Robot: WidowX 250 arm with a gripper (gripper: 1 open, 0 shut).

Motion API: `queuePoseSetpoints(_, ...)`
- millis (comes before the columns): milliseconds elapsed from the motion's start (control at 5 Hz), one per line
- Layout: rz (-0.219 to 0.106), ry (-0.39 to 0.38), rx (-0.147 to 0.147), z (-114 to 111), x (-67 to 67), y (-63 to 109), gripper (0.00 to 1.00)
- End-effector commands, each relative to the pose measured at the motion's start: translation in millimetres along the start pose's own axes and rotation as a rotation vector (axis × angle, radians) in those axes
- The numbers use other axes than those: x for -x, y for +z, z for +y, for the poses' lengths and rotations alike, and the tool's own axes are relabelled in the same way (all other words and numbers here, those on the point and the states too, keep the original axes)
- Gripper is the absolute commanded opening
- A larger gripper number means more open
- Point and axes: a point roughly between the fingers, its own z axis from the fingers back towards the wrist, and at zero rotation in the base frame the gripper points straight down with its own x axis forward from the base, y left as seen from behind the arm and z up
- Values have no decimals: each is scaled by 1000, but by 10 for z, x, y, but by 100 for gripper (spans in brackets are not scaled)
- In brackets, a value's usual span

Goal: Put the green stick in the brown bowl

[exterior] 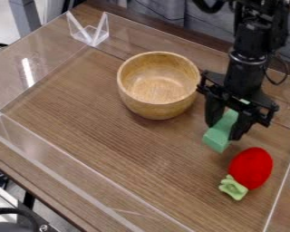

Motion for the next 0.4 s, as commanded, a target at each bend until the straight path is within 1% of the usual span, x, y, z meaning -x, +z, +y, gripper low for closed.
queuePoseSetpoints(0, -75, 15, 9, -28, 18, 239, 0)
queuePoseSetpoints(200, -83, 38, 12, 74, 31, 297, 0)
